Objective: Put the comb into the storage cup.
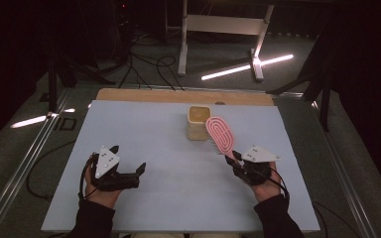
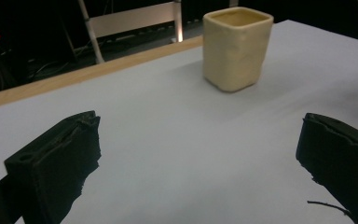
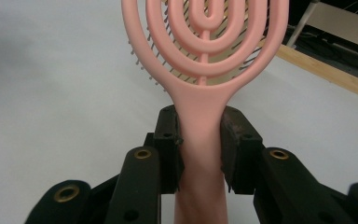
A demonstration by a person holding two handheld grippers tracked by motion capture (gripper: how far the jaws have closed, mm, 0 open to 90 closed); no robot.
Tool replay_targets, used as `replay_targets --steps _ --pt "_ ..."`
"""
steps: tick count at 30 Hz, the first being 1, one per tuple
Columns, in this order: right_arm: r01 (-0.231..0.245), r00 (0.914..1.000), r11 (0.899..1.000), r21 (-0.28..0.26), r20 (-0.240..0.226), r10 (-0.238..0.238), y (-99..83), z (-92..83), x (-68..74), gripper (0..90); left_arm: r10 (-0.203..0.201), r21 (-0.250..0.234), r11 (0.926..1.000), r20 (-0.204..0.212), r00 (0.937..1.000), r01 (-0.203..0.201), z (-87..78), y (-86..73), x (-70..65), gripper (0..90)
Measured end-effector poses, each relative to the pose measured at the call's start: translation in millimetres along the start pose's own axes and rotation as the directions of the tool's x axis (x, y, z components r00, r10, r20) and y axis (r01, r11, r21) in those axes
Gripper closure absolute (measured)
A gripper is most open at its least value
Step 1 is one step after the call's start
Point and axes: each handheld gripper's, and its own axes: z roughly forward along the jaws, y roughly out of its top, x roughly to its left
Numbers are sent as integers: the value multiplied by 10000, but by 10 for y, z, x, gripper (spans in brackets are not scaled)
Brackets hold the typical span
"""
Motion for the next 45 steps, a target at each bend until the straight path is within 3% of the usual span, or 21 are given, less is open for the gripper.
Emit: replay_targets --steps 2,8,12,30,35,45 --pt "-43 10000 10000 1 4 43 2 6 15 702 172 -12 9999 223 9996 -171 102 105 -73 2" --pt "10 10000 10000 -29 -42 -10 1 17 28 702 309 -73 9995 521 9982 -306 217 211 -169 1" --pt "54 10000 10000 -43 -38 -54 -5 26 34 702 118 -153 9998 698 9975 -108 256 241 -202 1" --pt "57 10000 9999 -140 12 -57 -12 58 84 702 281 -74 9996 1288 9913 -274 557 421 -455 1" --pt "59 10000 9997 -221 31 -58 -11 56 89 702 335 22 9994 1559 9872 -342 656 472 -560 2" --pt "83 10000 9994 -339 0 -84 -5 41 93 702 96 73 9999 2076 9782 -114 791 598 -710 4"
